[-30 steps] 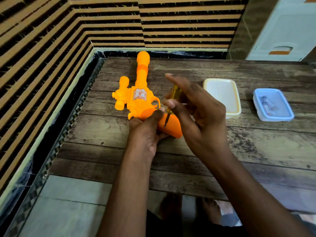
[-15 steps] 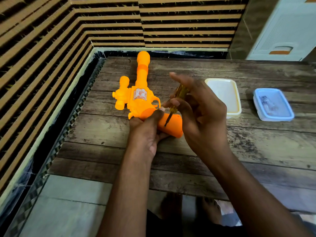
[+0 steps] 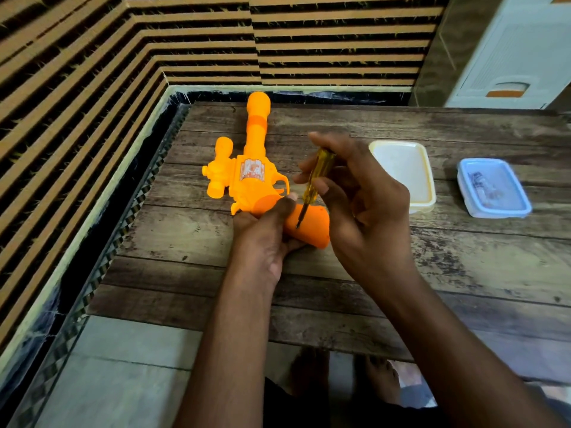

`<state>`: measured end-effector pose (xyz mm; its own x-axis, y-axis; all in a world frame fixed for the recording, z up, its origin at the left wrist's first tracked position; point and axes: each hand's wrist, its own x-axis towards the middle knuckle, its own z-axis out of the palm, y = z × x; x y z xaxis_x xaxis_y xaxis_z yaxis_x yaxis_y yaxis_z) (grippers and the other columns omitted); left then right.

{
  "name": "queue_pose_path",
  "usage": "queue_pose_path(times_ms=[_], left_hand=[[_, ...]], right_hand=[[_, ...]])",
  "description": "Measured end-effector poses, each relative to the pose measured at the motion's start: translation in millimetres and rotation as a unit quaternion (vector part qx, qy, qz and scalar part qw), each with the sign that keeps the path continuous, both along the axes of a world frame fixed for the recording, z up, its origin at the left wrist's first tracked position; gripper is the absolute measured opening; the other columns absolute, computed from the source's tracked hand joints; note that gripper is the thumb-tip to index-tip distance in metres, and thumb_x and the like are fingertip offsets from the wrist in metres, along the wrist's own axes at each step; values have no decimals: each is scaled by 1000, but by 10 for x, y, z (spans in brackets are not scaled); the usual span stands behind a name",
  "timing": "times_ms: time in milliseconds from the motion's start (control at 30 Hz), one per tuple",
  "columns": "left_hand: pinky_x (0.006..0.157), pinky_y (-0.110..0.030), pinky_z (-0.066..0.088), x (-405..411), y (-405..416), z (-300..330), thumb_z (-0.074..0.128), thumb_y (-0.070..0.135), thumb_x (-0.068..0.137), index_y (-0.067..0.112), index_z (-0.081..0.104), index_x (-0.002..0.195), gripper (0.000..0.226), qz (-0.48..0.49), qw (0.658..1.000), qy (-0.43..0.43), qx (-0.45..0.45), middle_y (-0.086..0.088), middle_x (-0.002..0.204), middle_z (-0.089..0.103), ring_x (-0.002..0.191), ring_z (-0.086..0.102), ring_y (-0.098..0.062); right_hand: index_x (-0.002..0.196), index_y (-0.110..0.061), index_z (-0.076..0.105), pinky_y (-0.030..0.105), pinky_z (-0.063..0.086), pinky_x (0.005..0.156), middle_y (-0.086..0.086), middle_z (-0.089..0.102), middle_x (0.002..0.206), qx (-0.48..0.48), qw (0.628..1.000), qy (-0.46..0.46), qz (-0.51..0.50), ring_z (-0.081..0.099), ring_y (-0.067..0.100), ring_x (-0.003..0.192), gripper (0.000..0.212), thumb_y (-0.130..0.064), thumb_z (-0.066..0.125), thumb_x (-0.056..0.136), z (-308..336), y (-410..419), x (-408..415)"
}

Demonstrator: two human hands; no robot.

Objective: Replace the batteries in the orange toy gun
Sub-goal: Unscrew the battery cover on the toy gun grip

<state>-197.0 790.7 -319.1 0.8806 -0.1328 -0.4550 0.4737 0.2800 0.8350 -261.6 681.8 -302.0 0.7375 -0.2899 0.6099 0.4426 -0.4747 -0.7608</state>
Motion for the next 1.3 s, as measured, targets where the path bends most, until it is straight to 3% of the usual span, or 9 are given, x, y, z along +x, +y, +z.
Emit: queue_pose_path(times_ms=[133,233,367,533,700,867,1000,1200,1300], left_hand=[[52,-41,61,7,4,3,71,5,93,10,67,110,19,-3,1000,-9,2,-14,99,75,79,74,-24],[49,-42,61,2,-2,14,69,3,94,16,65,100,16,0,1000,-11,-3,-9,93,74,75,74,-22],[48,-42,60,5,0,5,67,1,94,18,64,100,18,1,1000,-5,-5,-11,98,73,79,73,-25],[50,-43,61,2,-8,13,67,1,94,16,65,99,15,-1,1000,-8,-9,-9,92,75,73,74,-22],[50,-43,61,9,-9,-4,67,1,94,18,64,98,18,2,1000,-5,-3,-14,102,73,82,72,-27],[50,-43,61,15,-16,-9,67,2,94,13,65,109,18,-1,1000,-4,1,-17,107,73,83,73,-28],[50,-43,61,16,-15,-15,67,2,94,12,64,114,23,5,1000,2,-2,-17,109,73,84,73,-27],[52,-45,62,15,-10,-16,67,3,94,13,65,109,18,1,1000,0,2,-19,111,72,87,72,-29],[53,-47,63,22,-11,-11,68,2,93,13,64,111,21,5,1000,7,2,-20,112,71,93,71,-32]], right_hand=[[125,2,66,36,60,85,9,67,111,-9,1000,-15,-8,68,21,100,29,2,70,96,21,19,-7],[125,3,68,22,55,79,6,63,103,-30,999,-20,-36,63,14,91,31,4,72,94,22,16,5],[138,3,61,40,59,86,12,69,109,-11,1000,-17,4,71,31,99,41,8,62,98,8,3,-7],[131,0,68,14,49,80,11,63,96,-35,998,-23,-40,60,11,87,36,5,71,95,36,25,-2],[141,-2,58,38,61,88,13,72,113,18,1000,-12,14,75,22,103,43,9,58,99,24,12,-7],[134,-1,66,18,51,74,12,63,96,-16,999,-14,-32,64,19,85,40,4,72,95,27,15,4],[139,-2,62,38,59,81,12,70,104,-1,1000,-8,-3,71,30,95,44,6,65,96,10,-2,-3],[130,-1,68,20,54,80,9,65,100,-9,999,-17,-30,64,10,91,38,6,72,93,24,-6,8],[133,1,65,38,60,81,7,68,107,21,1000,-18,-5,72,23,97,40,10,66,94,-20,-28,6]])
